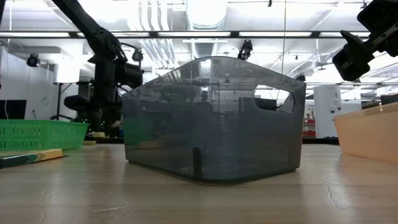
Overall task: Pick & Place School Supplies
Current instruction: Put the yellow eraser into the green bin
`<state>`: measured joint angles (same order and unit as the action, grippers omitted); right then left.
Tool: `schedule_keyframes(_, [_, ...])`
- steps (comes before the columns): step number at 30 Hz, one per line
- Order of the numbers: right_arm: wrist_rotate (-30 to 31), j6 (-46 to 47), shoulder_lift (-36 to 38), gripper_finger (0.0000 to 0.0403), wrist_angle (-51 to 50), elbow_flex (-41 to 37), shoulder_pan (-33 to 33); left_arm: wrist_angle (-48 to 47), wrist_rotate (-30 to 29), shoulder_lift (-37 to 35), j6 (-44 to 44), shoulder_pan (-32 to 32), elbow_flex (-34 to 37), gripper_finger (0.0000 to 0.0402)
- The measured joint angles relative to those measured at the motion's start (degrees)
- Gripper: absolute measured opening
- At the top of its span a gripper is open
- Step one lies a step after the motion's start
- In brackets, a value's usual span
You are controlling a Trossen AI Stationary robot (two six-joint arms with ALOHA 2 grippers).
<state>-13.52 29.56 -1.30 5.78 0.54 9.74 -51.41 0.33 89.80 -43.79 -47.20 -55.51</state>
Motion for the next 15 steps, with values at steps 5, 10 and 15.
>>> schedule_keyframes(5, [0.01,0.00,-0.01,0.0267,0.02,0.00,0.01,-4.09,-0.89,-0.07,0.20,0.00,-2.49,0.0097])
schedule_keyframes(10, [0.00,0.00,0.00,0.0265,0.02,0.00,0.01,-7.99,-1.54,-0.07,0.18,-0.01,-4.71,0.0097])
schedule_keyframes(15, [0.00,0.00,0.00,0.0259,0.00,0.00,0.00,-11.39,-2.02,-0.54,-0.09,-0.04,-6.83,0.0097])
